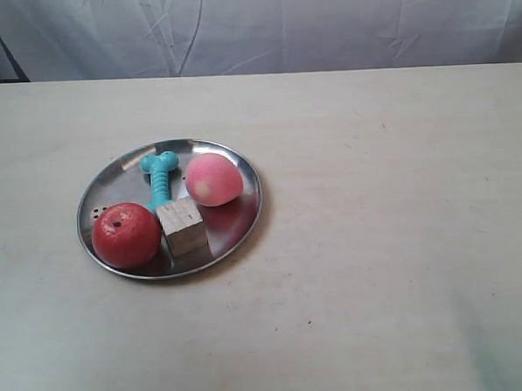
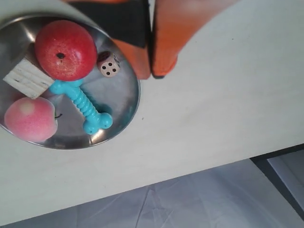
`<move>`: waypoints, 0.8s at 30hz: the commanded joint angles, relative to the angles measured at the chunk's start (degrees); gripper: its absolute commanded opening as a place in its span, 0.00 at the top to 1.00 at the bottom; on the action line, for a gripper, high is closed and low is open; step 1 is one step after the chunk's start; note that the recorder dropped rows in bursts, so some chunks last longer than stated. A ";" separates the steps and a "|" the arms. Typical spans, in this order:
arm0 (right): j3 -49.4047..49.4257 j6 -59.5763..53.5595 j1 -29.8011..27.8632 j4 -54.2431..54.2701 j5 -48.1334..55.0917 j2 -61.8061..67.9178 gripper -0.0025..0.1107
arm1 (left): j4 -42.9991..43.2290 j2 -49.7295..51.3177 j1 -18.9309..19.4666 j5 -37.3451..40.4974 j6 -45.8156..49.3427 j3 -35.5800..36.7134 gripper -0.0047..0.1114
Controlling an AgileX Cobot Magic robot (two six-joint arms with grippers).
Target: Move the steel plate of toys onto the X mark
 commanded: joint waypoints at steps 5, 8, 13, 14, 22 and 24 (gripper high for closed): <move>0.28 -0.39 -0.28 0.20 -0.41 -0.28 0.99 | -0.49 -12.99 -0.45 -11.46 -9.21 16.58 0.96; 0.28 -0.39 -0.28 0.20 -0.41 -0.28 0.99 | -0.49 -17.54 -0.33 -14.74 -11.85 21.85 0.96; 0.28 -0.39 -0.28 0.20 -0.41 -0.28 0.99 | -1.78 -24.59 1.38 -15.84 -12.24 28.58 0.96; 0.28 -0.39 -0.28 0.20 -0.41 -0.28 0.99 | -1.79 -25.64 1.85 -15.84 -12.24 29.57 0.96; 0.28 -0.39 -0.28 0.20 -0.41 -0.28 0.99 | -2.44 -33.87 6.02 -15.59 -14.35 32.92 0.96; 0.28 -0.39 -0.28 0.20 -0.41 -0.28 0.99 | -2.24 -35.23 6.52 -12.26 -15.37 32.92 0.96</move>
